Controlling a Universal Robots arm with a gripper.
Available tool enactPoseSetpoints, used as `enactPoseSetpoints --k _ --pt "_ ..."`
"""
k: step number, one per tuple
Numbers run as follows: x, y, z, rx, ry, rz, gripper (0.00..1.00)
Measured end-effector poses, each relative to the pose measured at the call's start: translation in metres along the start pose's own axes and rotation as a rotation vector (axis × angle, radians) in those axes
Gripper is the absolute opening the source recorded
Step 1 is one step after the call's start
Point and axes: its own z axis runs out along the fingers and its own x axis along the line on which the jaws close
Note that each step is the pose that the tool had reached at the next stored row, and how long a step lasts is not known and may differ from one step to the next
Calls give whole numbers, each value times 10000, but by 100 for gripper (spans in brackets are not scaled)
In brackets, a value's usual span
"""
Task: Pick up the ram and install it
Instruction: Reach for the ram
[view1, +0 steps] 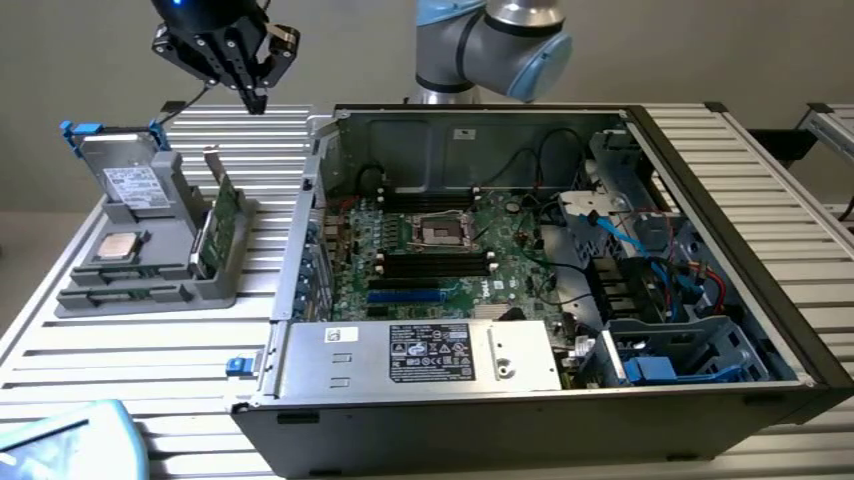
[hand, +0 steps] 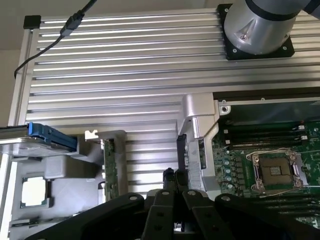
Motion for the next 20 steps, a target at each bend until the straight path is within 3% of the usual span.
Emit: enactPoseSetpoints --k 5,10,14,16,17,20 --pt "105 -1 0 916 169 23 11" --pt "225 -3 -1 1723 370 77 11" --pt "327 -5 -1 2321 528 119 11" --pt "391 -6 -1 2595 571 132 11" --pt "433 -9 -1 2680 575 131 11" --pt "569 -23 10 2814 571 130 11"
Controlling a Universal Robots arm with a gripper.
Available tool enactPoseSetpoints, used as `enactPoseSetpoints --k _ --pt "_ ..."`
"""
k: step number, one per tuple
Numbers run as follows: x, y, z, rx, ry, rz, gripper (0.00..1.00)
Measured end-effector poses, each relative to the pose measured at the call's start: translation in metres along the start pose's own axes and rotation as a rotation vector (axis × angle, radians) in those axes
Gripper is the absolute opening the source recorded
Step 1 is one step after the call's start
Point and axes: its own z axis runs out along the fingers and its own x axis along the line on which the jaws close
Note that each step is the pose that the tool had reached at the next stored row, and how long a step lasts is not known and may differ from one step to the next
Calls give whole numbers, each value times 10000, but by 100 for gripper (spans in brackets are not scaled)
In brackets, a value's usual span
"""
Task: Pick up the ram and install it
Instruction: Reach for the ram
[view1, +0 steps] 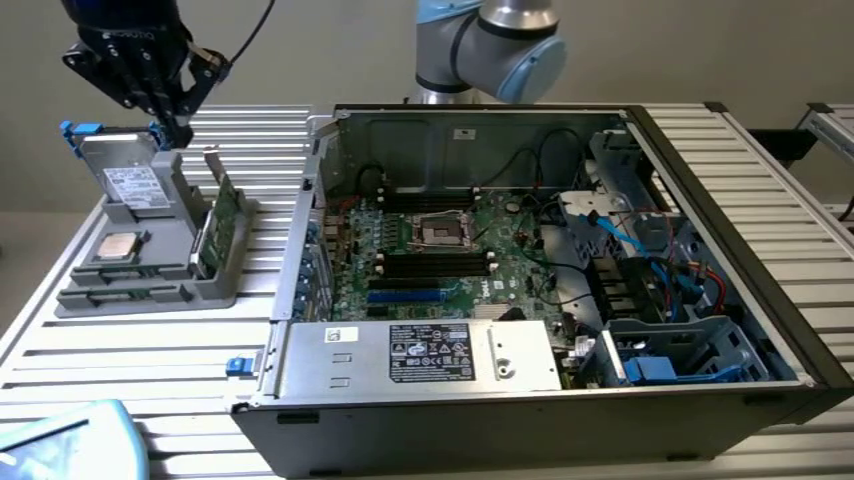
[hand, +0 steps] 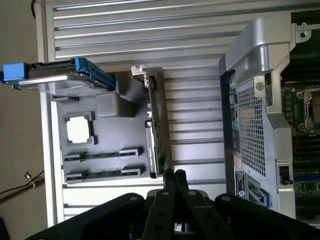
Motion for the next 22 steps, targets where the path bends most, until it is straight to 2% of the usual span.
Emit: enactPoseSetpoints --k 8,22 --pt "361 -31 58 328 -5 4 11" --pt "989 -85 162 846 -11 10 11"
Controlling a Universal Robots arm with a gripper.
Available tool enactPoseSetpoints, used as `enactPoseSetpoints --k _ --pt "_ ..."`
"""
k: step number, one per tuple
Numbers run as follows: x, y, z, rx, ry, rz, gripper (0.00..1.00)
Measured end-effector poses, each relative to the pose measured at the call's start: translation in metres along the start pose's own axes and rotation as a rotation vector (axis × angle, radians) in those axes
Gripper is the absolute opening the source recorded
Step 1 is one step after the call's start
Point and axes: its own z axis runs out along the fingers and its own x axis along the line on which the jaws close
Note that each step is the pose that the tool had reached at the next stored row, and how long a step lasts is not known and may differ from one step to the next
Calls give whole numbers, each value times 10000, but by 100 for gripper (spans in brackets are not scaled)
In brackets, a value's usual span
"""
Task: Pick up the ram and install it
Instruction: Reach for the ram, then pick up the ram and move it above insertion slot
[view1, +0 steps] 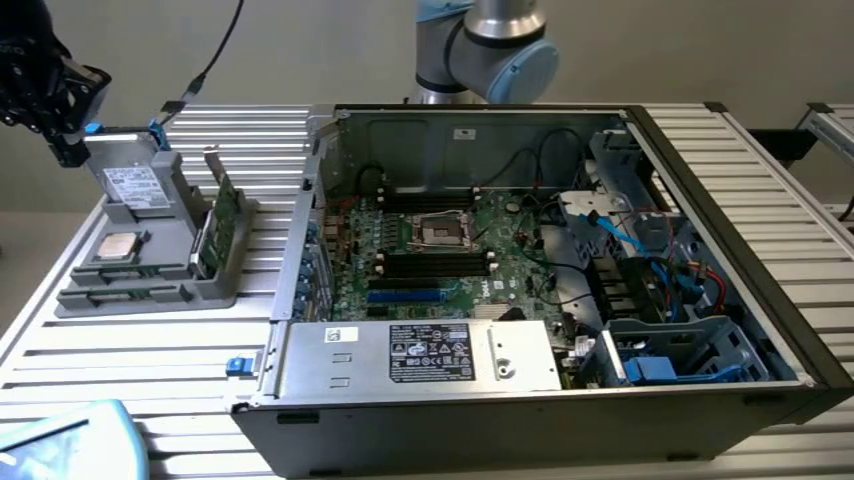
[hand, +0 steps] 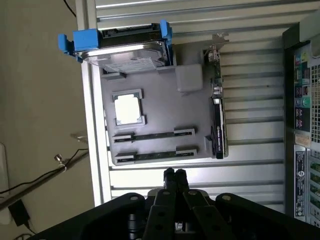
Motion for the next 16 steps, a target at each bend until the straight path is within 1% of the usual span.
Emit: enactPoseSetpoints --k 2,3,16 --pt "88 -7 14 58 1 -1 11" --pt "109 -8 16 63 3 -1 11" --pt "109 -8 16 64 2 -3 11"
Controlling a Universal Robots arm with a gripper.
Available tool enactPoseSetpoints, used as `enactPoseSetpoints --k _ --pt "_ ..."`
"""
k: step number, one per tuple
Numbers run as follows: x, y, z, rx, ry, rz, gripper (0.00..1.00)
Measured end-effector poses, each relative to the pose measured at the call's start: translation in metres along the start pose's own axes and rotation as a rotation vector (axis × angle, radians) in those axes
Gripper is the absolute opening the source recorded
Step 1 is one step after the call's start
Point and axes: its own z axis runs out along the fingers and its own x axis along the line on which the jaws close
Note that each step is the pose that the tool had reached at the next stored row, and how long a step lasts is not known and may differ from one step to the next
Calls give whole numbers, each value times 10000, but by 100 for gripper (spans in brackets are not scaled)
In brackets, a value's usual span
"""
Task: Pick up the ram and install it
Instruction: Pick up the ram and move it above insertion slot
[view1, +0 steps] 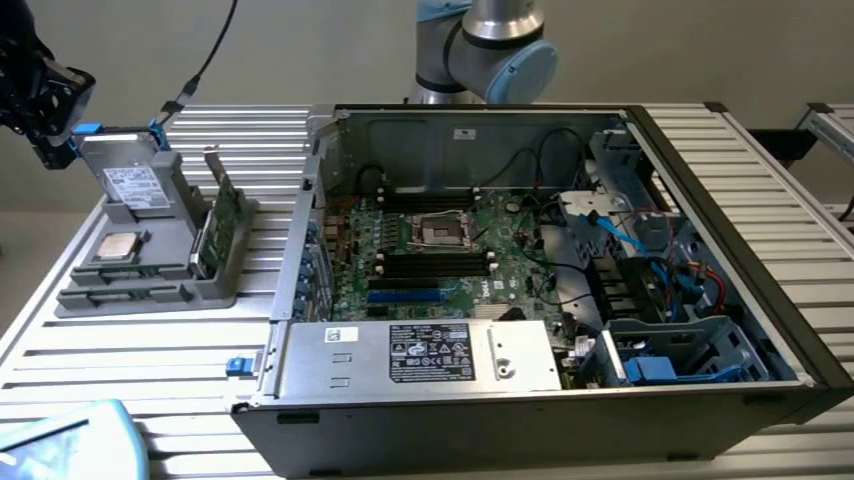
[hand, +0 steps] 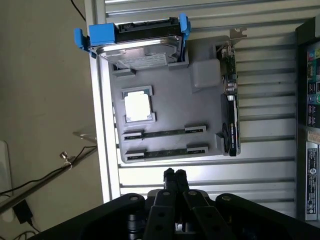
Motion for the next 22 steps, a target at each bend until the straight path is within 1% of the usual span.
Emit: enactPoseSetpoints --k 3,4,5,22 --pt "1 0 2 2 -4 -9 11" --pt "2 4 7 4 -31 -94 11" --pt "0 4 11 15 -42 -276 11" --pt "-3 5 69 200 -114 -3354 11"
